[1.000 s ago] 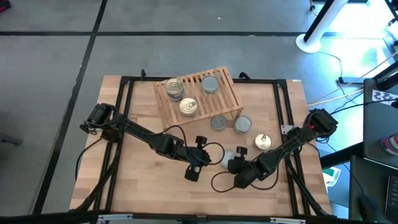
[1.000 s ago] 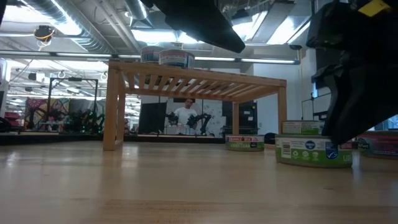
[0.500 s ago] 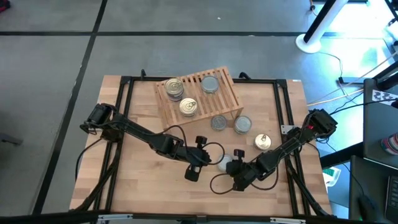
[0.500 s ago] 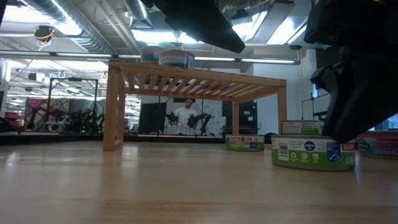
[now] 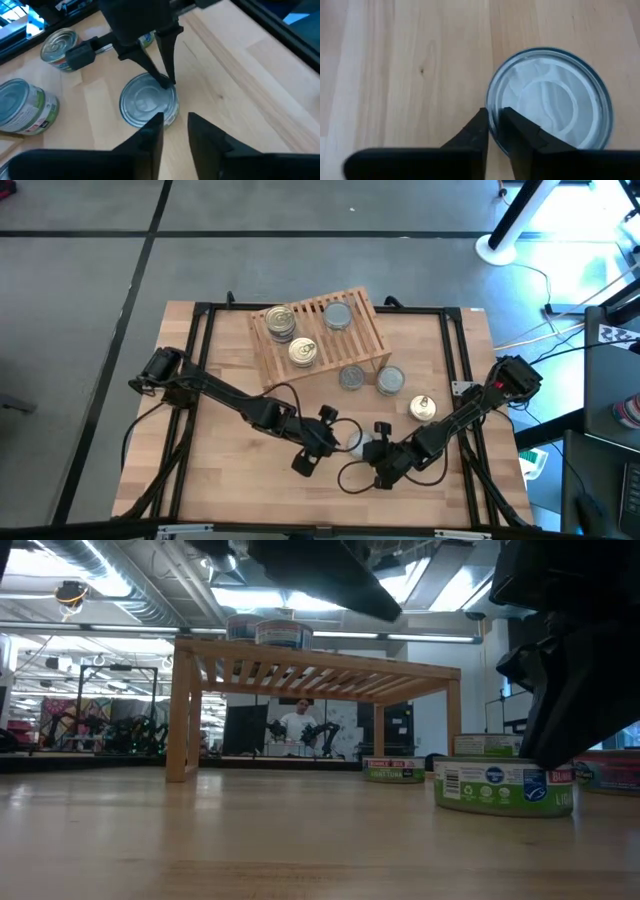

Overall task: Stack canned seafood by type on shelf
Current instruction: Stack the green tuna can on top of the green tuna can on the shelf

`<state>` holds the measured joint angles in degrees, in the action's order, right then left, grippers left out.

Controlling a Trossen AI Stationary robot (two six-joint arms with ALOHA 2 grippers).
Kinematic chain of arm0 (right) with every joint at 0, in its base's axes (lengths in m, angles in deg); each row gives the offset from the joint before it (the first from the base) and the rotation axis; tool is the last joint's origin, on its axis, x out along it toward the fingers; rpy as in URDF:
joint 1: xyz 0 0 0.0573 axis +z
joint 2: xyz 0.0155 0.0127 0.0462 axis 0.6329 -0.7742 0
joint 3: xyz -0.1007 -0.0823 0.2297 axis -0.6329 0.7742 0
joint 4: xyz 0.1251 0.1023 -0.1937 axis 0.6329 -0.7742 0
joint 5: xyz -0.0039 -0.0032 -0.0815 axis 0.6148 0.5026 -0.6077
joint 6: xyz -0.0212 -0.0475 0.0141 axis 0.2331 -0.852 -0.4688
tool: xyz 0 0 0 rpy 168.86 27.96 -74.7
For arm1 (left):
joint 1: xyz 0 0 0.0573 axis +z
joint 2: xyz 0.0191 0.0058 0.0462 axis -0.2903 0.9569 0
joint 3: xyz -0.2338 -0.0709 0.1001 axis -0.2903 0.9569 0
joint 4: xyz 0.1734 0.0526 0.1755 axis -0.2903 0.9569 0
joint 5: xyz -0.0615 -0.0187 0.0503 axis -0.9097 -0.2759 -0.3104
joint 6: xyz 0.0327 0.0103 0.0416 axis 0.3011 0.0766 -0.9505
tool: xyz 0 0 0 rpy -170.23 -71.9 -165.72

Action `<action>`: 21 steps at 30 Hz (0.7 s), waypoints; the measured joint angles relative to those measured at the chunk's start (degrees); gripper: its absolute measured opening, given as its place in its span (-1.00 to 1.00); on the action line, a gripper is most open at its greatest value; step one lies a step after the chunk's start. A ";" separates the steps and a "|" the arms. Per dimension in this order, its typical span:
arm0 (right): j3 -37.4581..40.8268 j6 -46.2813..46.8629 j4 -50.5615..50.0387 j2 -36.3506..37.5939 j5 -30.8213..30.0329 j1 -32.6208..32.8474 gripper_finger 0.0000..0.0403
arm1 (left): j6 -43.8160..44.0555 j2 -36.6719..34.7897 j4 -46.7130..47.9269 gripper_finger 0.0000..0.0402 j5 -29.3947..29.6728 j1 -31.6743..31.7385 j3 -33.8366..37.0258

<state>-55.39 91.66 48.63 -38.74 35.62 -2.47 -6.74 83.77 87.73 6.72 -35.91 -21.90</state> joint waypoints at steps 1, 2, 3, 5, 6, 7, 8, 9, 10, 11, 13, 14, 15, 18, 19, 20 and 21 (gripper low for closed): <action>0.00 0.00 0.71 0.00 0.02 0.02 -0.82 | -0.36 0.78 -0.95 -0.54 -0.01 -0.06 0.00; -0.02 0.01 1.49 0.00 0.14 0.02 -0.87 | -1.13 1.68 -2.27 -0.50 -0.07 -0.14 0.00; 0.00 0.02 2.19 -0.02 0.39 0.02 -0.93 | -1.91 2.67 -3.40 -0.46 -0.07 -0.28 0.00; 0.00 0.02 2.97 -0.04 0.41 0.02 -0.98 | -4.17 4.55 -5.34 -0.41 -0.07 -0.50 0.00; 0.00 0.08 3.13 -0.04 0.43 0.02 -0.97 | -5.37 5.48 -6.74 -0.39 -0.07 -0.54 0.00; 0.01 0.17 3.23 -0.04 0.43 0.02 -0.96 | -6.77 6.30 -7.61 -0.38 -0.08 -0.54 0.00; 0.04 0.17 3.36 -0.04 0.41 0.00 -0.95 | -8.12 7.14 -8.27 -0.37 -0.08 -0.53 0.00; 0.04 0.17 3.52 -0.04 0.39 0.00 -0.95 | -9.26 7.97 -9.22 -0.37 -0.04 -0.49 0.00; 0.05 0.17 3.95 -0.07 0.41 0.00 -0.95 | -10.35 8.85 -9.64 -0.37 -0.01 -0.47 0.00; 0.09 0.18 4.52 -0.07 0.42 -0.02 -0.96 | -11.33 9.52 -9.61 -0.37 0.02 -0.47 0.00; 0.09 0.18 5.42 -0.15 0.43 -0.05 -0.98 | -13.42 10.78 -9.59 -0.37 0.03 -0.47 0.00; 0.11 0.17 5.74 -0.17 0.43 -0.05 -0.98 | -14.31 11.25 -9.60 -0.37 0.07 -0.47 0.00; 0.13 0.17 6.00 -0.17 0.45 -0.05 -0.98 | -15.00 11.72 -9.61 -0.37 0.07 -0.47 0.00; 0.16 0.17 6.88 -0.17 0.46 -0.07 -0.96 | -16.71 12.96 -10.35 -0.37 0.32 -0.47 0.00; 0.17 0.17 7.30 -0.20 0.48 -0.07 -0.97 | -17.10 13.33 -10.58 -0.37 0.54 -0.43 0.00; 0.17 0.19 7.75 -0.22 0.50 -0.07 -0.97 | -17.56 13.75 -11.17 -0.37 0.69 -0.37 0.00; 0.17 0.20 8.01 -0.22 0.50 -0.07 -0.98 | -17.99 14.13 -12.14 -0.37 0.92 -0.33 0.00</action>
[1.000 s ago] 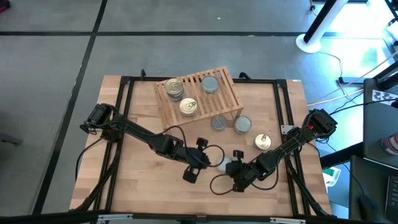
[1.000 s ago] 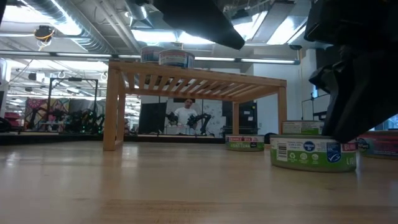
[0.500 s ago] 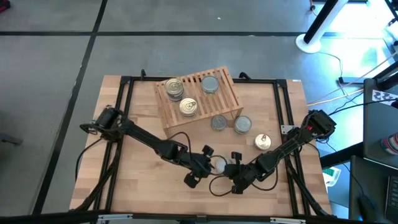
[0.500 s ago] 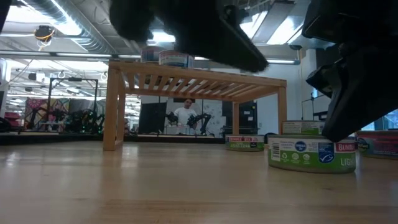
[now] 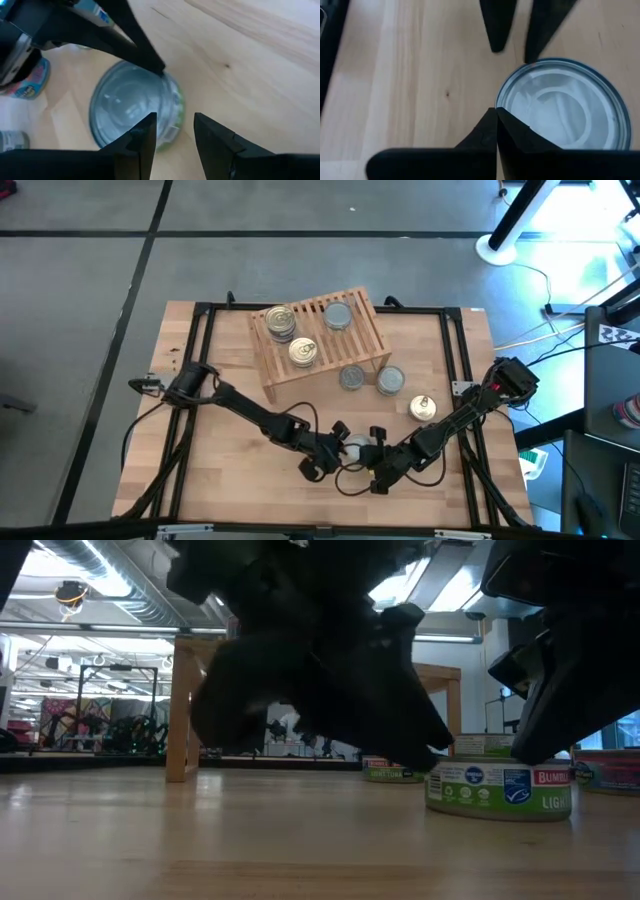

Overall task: Stack canned seafood by type on shelf
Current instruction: Stack the green tuna can on top of the green tuna can on the shelf

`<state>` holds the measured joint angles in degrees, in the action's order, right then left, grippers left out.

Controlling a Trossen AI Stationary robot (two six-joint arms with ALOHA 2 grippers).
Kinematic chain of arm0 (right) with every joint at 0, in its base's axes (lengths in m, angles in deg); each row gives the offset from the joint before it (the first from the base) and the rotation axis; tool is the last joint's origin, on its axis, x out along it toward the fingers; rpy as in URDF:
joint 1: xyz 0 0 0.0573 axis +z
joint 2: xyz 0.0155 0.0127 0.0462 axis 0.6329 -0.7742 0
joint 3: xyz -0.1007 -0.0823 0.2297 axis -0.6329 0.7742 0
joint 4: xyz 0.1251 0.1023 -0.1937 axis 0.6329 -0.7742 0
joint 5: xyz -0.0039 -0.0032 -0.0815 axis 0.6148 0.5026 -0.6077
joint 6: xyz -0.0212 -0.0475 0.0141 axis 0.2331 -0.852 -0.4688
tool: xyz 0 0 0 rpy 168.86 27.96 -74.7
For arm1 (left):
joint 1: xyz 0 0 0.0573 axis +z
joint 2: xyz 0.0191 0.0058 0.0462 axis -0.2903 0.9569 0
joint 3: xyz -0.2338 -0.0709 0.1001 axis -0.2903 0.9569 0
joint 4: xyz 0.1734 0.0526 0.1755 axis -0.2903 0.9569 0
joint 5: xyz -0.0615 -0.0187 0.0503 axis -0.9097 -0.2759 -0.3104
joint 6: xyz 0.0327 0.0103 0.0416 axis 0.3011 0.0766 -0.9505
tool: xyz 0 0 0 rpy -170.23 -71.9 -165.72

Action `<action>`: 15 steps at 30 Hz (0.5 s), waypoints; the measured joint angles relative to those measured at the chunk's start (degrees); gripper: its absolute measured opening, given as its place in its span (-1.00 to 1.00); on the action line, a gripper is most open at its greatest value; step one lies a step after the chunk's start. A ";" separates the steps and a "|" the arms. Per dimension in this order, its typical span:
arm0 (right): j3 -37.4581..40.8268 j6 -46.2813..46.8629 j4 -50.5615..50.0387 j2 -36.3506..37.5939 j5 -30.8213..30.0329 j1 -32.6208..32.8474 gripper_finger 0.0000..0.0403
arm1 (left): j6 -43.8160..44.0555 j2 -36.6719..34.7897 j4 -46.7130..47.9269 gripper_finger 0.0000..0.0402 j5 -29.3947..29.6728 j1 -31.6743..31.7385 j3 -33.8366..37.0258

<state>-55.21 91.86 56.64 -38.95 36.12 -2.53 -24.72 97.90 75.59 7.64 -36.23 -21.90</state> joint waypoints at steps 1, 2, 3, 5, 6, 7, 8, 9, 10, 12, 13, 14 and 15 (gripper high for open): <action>0.00 0.00 0.17 0.00 0.00 0.00 -0.99 | -0.32 0.38 -0.72 -0.37 0.35 -0.02 0.00; 0.00 0.00 0.21 0.00 -0.02 0.00 -0.99 | -0.73 0.63 -1.43 -0.37 0.57 -0.02 0.00; 0.00 -0.01 0.26 0.00 -0.03 0.00 -0.98 | -1.12 0.88 -1.77 -0.37 0.89 -0.02 0.00; 0.00 0.00 0.32 0.00 -0.07 0.00 -0.97 | -1.58 1.23 -2.77 -0.37 1.09 -0.02 0.00; 0.00 0.00 0.36 0.00 -0.07 0.00 -0.97 | -1.56 1.26 -2.85 -0.37 1.10 -0.02 0.00; 0.00 0.00 0.38 0.00 -0.11 0.00 -0.98 | -1.55 1.26 -3.05 -0.37 1.11 -0.02 0.00; 0.00 0.00 0.38 0.00 -0.15 0.00 -0.98 | -1.63 1.26 -3.21 -0.37 1.11 -0.02 0.00; 0.00 0.00 0.42 0.00 -0.17 0.00 -0.99 | -1.82 1.26 -3.14 -0.37 1.11 -0.02 0.00; 0.00 0.00 0.46 0.00 -0.21 0.00 -0.99 | -1.82 1.26 -3.02 -0.37 1.11 -0.02 0.00; 0.00 -0.01 0.54 0.00 -0.24 0.00 -0.98 | -1.86 1.26 -2.78 -0.37 1.13 0.01 0.00; 0.00 -0.01 0.60 0.00 -0.25 0.00 -0.97 | -1.99 1.26 -2.81 -0.37 1.14 0.01 0.00; 0.00 0.00 0.67 0.00 -0.26 0.00 -0.96 | -2.11 1.26 -2.78 -0.37 1.16 0.01 0.00; 0.00 -0.01 0.71 0.00 -0.26 0.00 -0.96 | -2.29 1.26 -2.65 -0.37 1.17 0.01 0.00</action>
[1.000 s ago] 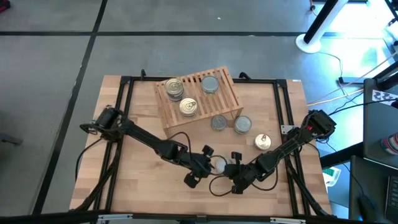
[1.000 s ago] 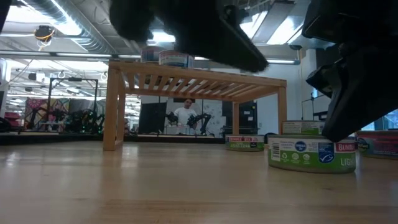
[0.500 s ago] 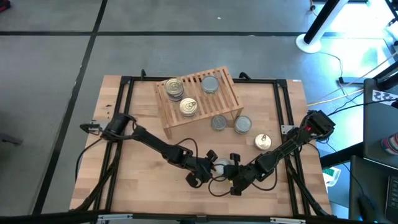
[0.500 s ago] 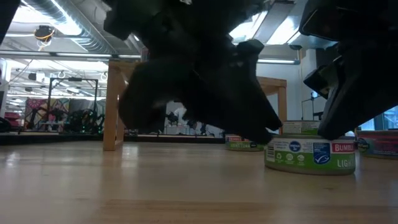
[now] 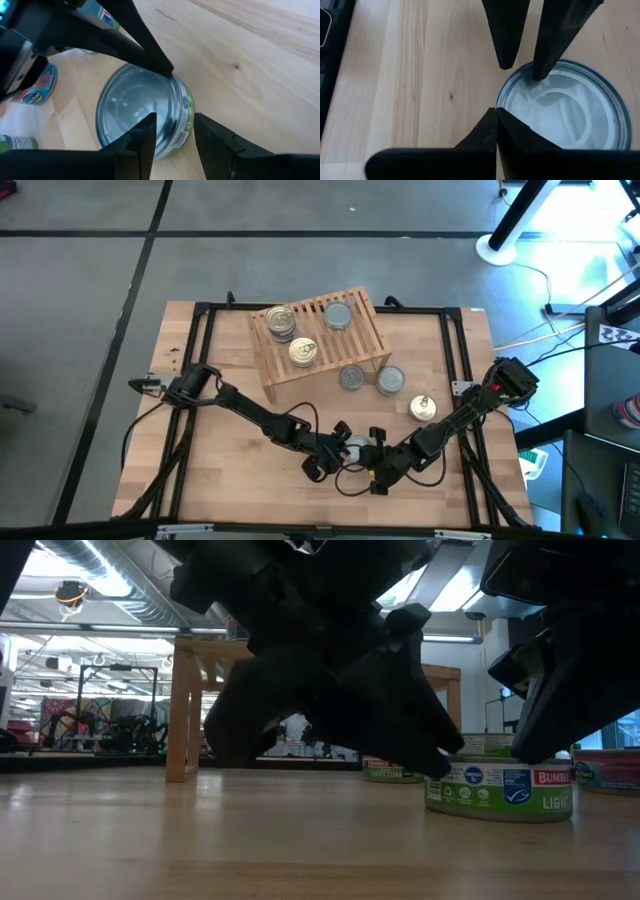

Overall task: Stack canned seafood by type on shelf
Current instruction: Stack the green tuna can on top of the green tuna can on the shelf

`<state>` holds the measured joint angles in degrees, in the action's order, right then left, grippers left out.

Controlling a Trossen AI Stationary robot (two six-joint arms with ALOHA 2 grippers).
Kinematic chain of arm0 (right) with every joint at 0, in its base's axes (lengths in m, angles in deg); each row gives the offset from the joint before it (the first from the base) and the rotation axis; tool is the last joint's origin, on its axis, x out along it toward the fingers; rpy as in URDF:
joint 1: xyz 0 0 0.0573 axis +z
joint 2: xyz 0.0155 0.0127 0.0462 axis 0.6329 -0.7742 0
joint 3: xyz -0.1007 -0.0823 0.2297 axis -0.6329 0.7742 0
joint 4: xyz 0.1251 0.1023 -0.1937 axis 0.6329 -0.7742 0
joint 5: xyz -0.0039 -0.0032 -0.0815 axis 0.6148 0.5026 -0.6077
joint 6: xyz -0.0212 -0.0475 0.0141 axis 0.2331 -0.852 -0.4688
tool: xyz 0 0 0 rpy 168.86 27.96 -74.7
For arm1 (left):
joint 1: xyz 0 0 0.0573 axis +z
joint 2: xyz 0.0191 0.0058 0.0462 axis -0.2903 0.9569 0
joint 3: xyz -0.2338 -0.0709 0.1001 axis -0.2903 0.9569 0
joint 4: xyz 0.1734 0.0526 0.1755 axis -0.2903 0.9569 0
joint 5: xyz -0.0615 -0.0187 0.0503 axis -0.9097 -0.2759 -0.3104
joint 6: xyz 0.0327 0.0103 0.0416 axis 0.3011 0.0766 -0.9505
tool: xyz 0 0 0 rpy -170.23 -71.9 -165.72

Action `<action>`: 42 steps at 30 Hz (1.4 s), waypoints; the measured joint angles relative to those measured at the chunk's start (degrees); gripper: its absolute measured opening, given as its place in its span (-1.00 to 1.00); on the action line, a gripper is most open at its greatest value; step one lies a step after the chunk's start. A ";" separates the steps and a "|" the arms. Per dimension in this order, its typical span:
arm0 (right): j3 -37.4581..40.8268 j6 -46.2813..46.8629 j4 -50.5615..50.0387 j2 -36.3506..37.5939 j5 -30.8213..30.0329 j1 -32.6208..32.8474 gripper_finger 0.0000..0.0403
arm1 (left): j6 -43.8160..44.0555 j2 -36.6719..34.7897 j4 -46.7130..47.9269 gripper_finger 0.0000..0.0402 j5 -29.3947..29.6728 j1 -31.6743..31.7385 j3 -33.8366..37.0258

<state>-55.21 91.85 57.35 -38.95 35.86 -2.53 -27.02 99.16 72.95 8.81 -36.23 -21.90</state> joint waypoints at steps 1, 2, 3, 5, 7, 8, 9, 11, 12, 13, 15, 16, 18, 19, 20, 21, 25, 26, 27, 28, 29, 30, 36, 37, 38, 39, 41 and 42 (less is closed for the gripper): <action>-0.02 0.01 0.02 0.00 0.00 0.00 -0.95 | -0.27 0.00 0.51 -0.37 0.01 0.00 0.00; -0.02 0.01 0.02 0.02 -0.02 0.00 -0.95 | -0.41 0.00 1.28 -0.37 0.02 0.00 0.00; -0.04 -0.01 0.02 0.02 -0.04 0.00 -0.95 | -0.49 0.00 1.56 -0.37 0.08 0.00 0.00; -0.05 -0.01 0.09 0.02 -0.10 0.00 -0.95 | -0.38 0.00 2.09 -0.37 0.08 0.00 0.00; -0.07 -0.01 0.14 0.04 -0.26 0.00 -0.95 | -0.38 -0.03 2.39 -0.37 0.10 0.00 0.00; -0.07 -0.01 0.25 0.05 -0.35 0.00 -0.95 | -0.38 -0.07 2.45 -0.37 0.10 0.00 0.00; -0.09 -0.01 0.40 0.07 -0.39 0.00 -0.95 | -0.45 -0.07 2.47 -0.38 0.10 0.00 0.00; -0.09 -0.01 0.82 0.07 -0.42 0.00 -0.95 | -0.60 -0.08 2.49 -0.43 0.23 0.00 0.00; -0.09 -0.01 1.41 0.07 -0.42 0.00 -0.95 | -0.60 -0.09 2.50 -0.47 0.28 0.00 0.00; -0.09 0.01 2.29 0.07 -0.39 0.00 -0.95 | -0.60 -0.10 2.51 -0.52 0.32 0.00 -0.01; -0.15 -0.01 3.87 0.14 -0.39 0.00 -0.95 | -0.60 -0.12 2.49 -0.62 0.34 0.00 -0.02; -0.15 -0.01 4.41 0.17 -0.39 0.00 -0.95 | -0.62 -0.13 2.49 -0.68 0.34 0.02 -0.03; -0.15 -0.01 5.48 0.17 -0.39 0.00 -0.94 | -0.62 -0.17 2.54 -0.77 0.34 0.04 -0.07; -0.15 -0.01 5.96 0.17 -0.39 0.00 -0.94 | -0.69 -0.19 2.58 -0.82 0.34 0.04 -0.07; -0.17 -0.02 6.41 0.17 -0.39 0.00 -0.94 | -0.73 -0.20 2.59 -0.86 0.34 0.04 -0.07; -0.23 -0.01 6.57 0.17 -0.39 0.00 -0.94 | -0.75 -0.20 2.58 -0.89 0.36 0.04 -0.07; -1.51 -0.01 5.84 0.17 0.45 0.00 -0.94 | -0.69 -0.20 2.60 -0.98 0.98 -0.04 -0.07; -2.03 -0.01 5.55 0.17 1.43 -0.04 -0.94 | -0.70 -0.20 2.60 -0.98 0.99 -0.02 -0.07; -2.67 -0.02 4.97 0.17 2.57 -0.19 -0.94 | -0.70 -0.21 2.60 -0.98 1.00 -0.02 -0.07; -3.36 -0.01 4.11 0.17 3.89 -0.51 -0.94 | -0.70 -0.20 2.62 -0.99 1.08 -0.02 -0.07; -4.10 0.01 3.15 0.17 5.38 -0.54 -0.94 | -0.70 -0.20 2.63 -0.99 1.14 -0.04 -0.07; -4.85 -0.01 2.20 0.17 6.95 -0.78 -0.93 | -0.70 -0.21 2.63 -0.99 1.15 -0.04 -0.07; -6.77 0.17 1.39 0.17 11.71 -2.01 -0.74 | -0.65 -0.20 2.70 -1.00 1.19 -0.02 -0.07; -6.78 0.43 1.38 0.17 11.92 -2.31 -0.68 | -0.44 -0.20 2.73 -1.00 1.18 -0.02 -0.07; -6.78 0.89 1.21 0.17 12.01 -2.63 -0.63 | -0.18 -0.20 2.78 -1.00 1.20 -0.03 -0.07; -6.78 1.52 0.99 0.17 12.03 -2.72 -0.58 | 0.05 -0.20 2.87 -1.00 1.20 -0.06 -0.07; -6.78 1.82 0.20 0.21 12.04 -3.25 -0.49 | -0.04 -0.20 3.45 -1.00 1.43 -0.18 -0.07; -6.78 1.84 -0.40 0.22 12.31 -3.50 -0.45 | -0.18 -0.20 3.87 -1.00 1.50 -0.32 -0.11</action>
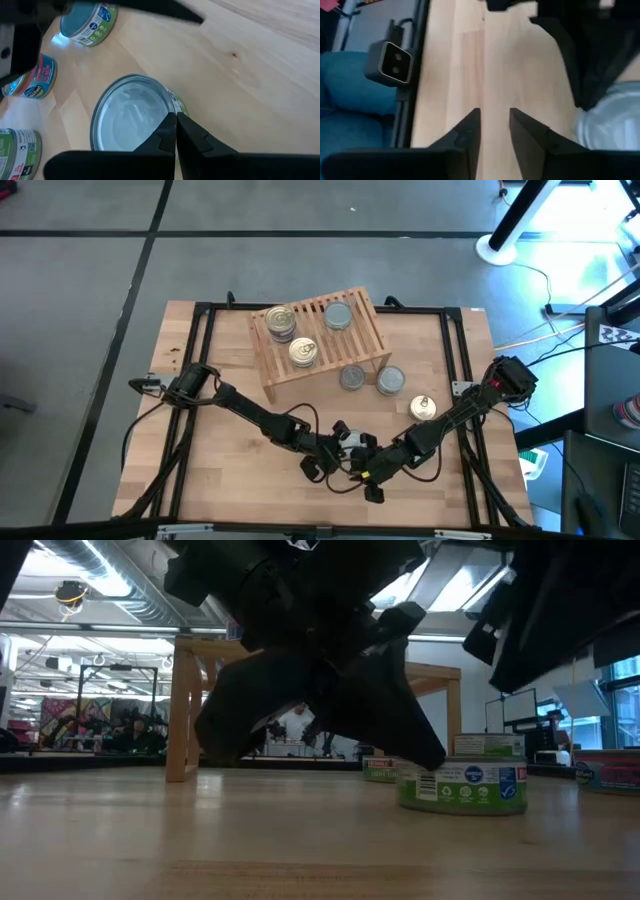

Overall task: Stack canned seafood by type on shelf
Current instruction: Stack the green tuna can on top of the green tuna can on the shelf

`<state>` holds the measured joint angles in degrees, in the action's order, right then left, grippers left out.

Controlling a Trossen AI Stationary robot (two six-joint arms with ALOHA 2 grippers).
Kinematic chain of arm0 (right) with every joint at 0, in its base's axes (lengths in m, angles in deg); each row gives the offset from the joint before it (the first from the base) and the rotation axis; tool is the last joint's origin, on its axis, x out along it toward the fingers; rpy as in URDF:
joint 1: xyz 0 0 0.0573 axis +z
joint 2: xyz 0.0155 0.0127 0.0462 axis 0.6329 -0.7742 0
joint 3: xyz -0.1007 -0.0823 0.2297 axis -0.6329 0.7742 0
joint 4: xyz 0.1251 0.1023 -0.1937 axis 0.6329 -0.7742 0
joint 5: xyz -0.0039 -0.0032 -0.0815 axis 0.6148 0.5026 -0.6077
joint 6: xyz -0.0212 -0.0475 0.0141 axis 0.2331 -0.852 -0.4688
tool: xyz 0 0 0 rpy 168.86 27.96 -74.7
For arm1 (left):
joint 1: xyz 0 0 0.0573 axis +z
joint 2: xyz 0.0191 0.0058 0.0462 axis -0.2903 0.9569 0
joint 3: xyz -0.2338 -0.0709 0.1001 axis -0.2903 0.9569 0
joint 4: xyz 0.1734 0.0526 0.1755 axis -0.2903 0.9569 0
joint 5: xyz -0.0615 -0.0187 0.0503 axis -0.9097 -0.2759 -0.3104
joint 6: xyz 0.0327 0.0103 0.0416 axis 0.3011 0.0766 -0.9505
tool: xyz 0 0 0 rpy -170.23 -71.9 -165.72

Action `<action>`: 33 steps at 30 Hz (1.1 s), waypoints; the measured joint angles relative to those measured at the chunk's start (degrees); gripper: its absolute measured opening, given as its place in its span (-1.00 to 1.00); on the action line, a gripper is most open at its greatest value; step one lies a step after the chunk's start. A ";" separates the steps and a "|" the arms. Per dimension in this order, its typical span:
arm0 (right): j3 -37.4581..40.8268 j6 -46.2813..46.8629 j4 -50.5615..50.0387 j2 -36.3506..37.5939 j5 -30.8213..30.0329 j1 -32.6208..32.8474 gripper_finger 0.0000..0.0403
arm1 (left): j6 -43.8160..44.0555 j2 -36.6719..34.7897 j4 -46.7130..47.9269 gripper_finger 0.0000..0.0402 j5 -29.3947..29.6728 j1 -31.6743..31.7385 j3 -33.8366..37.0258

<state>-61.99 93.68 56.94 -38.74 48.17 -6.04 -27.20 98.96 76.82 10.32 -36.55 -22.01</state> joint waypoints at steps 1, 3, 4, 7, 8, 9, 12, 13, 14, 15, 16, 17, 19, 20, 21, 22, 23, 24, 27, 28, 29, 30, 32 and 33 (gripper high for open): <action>0.00 0.05 -0.59 0.00 0.56 -0.05 -0.41 | 0.00 -0.02 0.28 -1.00 0.12 -0.17 -0.02; 0.00 0.15 -1.18 0.00 1.75 -0.77 -0.37 | 0.00 -0.04 0.74 -1.00 0.21 -0.42 -0.02; 0.00 0.32 -1.12 0.00 2.87 -0.98 -0.35 | 0.02 -0.04 0.93 -1.00 0.34 -0.57 -0.04; 0.00 2.21 -0.95 0.02 6.67 -2.40 -0.34 | -0.02 -0.06 1.25 -1.00 0.33 -0.94 0.00; -0.03 2.56 -0.97 0.02 7.80 -2.92 -0.34 | -0.02 -0.06 1.37 -1.00 0.30 -1.01 0.00; -0.05 2.61 -0.91 0.03 8.99 -3.40 -0.34 | -0.02 -0.06 1.46 -1.00 0.30 -1.04 0.02; -0.07 2.63 -0.86 0.07 11.00 -4.36 -0.35 | 0.11 -0.03 1.73 -1.00 -0.28 -1.12 0.07; -0.07 2.66 -0.87 0.07 11.25 -4.57 -0.35 | 0.11 0.06 2.00 -1.00 -0.44 -1.12 0.11; -0.07 2.70 -0.92 0.07 11.26 -4.89 -0.35 | 0.23 0.26 2.63 -1.00 -0.49 -1.11 0.26; -0.07 2.77 -1.06 0.07 11.33 -4.87 -0.35 | 0.30 0.50 3.28 -1.00 -0.51 -1.07 0.41; -0.07 2.77 -1.09 0.07 11.30 -4.87 -0.35 | 0.28 0.61 3.30 -1.00 -0.60 -1.08 0.53; -0.07 2.77 -0.99 0.07 11.29 -4.87 -0.35 | 0.30 0.51 3.40 -1.00 -0.56 -1.07 0.45; -0.09 2.78 -0.63 0.07 11.36 -4.83 -0.35 | 0.56 0.40 3.50 -1.00 -0.56 -1.08 0.31; -0.09 2.77 -0.72 0.07 11.38 -4.80 -0.35 | 0.81 0.42 3.88 -1.00 -0.56 -1.08 0.31; -0.09 2.77 -0.97 0.07 11.36 -4.78 -0.35 | 1.15 0.42 4.21 -1.00 -0.56 -1.08 0.33; -0.09 2.77 -0.96 0.07 11.34 -4.78 -0.35 | 1.44 0.42 4.18 -1.00 -0.51 -1.06 0.33; -0.09 2.77 -0.82 0.07 11.34 -4.80 -0.35 | 1.58 0.42 4.04 -1.00 -0.51 -1.08 0.33; -0.09 2.77 -0.78 0.07 11.32 -4.80 -0.35 | 1.59 0.42 3.90 -1.00 -0.51 -1.08 0.33; -0.09 2.77 -0.85 0.07 11.34 -4.78 -0.35 | 1.41 0.42 3.80 -1.00 -0.48 -1.08 0.33; -0.09 2.77 -0.82 0.07 11.33 -4.78 -0.35 | 1.42 0.42 3.71 -1.00 -0.40 -1.08 0.33; -0.09 2.77 -0.82 0.07 11.32 -4.78 -0.35 | 1.43 0.41 3.65 -1.00 -0.29 -1.08 0.31; -0.09 2.76 -0.83 0.07 11.32 -4.78 -0.35 | 1.44 0.40 3.65 -1.00 -0.27 -1.08 0.31; -0.09 2.77 -0.86 0.07 11.87 -4.78 -0.35 | 1.44 0.40 3.62 -1.00 -0.27 -1.08 0.31; -0.09 2.75 -0.84 0.07 12.44 -4.78 -0.35 | 1.44 0.40 3.58 -1.00 -0.27 -1.08 0.31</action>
<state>-62.07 96.43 56.10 -38.67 60.61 -10.82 -25.75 99.36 80.40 10.05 -37.63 -21.70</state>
